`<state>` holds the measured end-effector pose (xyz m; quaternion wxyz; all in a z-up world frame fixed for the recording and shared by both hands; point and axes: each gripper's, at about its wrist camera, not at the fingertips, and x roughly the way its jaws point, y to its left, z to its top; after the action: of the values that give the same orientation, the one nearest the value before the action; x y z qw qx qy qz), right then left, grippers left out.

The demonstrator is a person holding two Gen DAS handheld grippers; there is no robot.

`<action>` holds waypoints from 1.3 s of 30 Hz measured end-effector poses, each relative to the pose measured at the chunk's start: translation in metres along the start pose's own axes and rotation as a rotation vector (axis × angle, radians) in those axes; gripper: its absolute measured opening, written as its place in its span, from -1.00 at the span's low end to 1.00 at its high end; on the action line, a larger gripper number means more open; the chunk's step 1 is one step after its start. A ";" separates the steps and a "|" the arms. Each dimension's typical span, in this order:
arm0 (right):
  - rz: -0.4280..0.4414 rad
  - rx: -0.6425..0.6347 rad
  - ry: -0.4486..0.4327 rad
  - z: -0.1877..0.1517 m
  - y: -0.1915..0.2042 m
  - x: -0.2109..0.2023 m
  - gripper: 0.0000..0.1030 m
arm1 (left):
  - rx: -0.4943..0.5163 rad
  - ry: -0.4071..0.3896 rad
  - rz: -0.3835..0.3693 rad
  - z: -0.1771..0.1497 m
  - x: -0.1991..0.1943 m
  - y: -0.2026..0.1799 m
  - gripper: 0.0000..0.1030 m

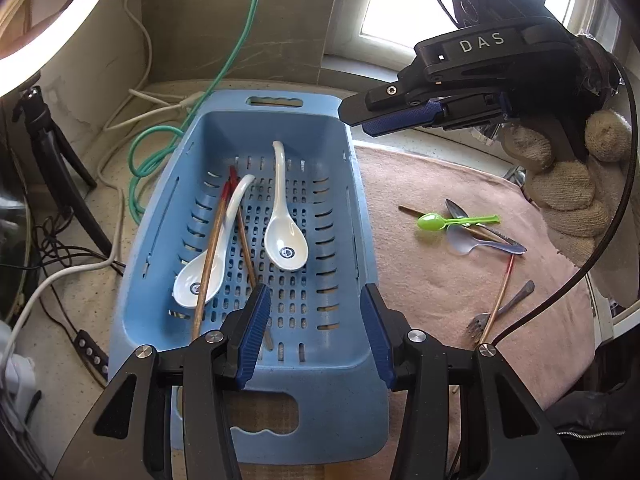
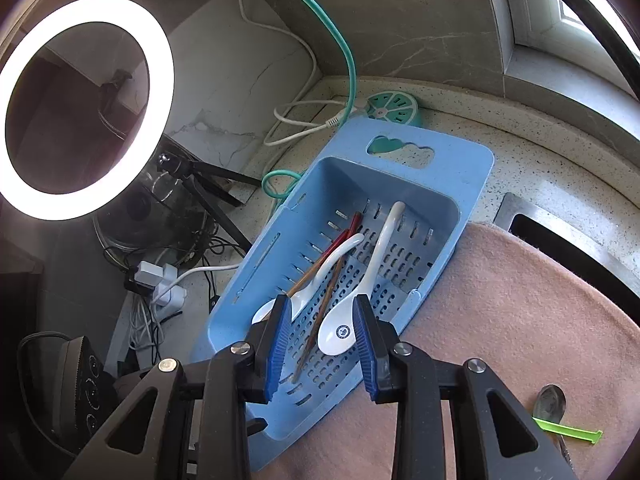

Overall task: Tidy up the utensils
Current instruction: 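Open the right gripper to drop the spoon into the basket, then move both tools back over the remaining utensils on the towel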

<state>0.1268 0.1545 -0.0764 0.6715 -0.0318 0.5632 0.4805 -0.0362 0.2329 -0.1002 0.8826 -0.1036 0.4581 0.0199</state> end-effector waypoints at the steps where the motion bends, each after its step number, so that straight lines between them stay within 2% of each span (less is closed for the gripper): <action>1: -0.003 0.007 -0.004 -0.001 -0.003 -0.002 -0.44 | -0.001 -0.001 0.000 0.001 0.000 0.000 -0.11; 6: -0.018 0.057 -0.040 -0.008 -0.020 -0.022 -0.44 | 0.011 -0.009 -0.002 0.005 -0.002 -0.005 -0.11; 13: -0.082 0.088 -0.148 -0.034 -0.050 -0.081 -0.42 | 0.063 -0.019 -0.031 0.009 -0.002 -0.025 -0.11; 20: -0.123 0.234 -0.252 -0.089 -0.099 -0.132 -0.42 | 0.141 0.003 -0.089 0.010 0.008 -0.060 -0.11; 23: -0.149 0.289 -0.270 -0.119 -0.116 -0.147 -0.42 | 0.177 0.023 -0.126 0.008 0.013 -0.076 -0.12; 26: -0.171 0.367 -0.259 -0.152 -0.131 -0.151 -0.41 | 0.225 0.051 -0.151 0.005 0.021 -0.094 -0.12; 33: -0.161 0.554 -0.202 -0.227 -0.153 -0.135 -0.41 | 0.347 0.112 -0.221 -0.001 0.036 -0.135 -0.12; 39: -0.096 0.691 -0.239 -0.257 -0.163 -0.124 -0.41 | 0.412 0.179 -0.282 -0.001 0.055 -0.158 -0.22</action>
<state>0.0631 -0.1585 -0.1529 0.7255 0.2267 0.6076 0.2303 0.0152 0.0748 -0.1198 0.8351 0.0141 0.5097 -0.2063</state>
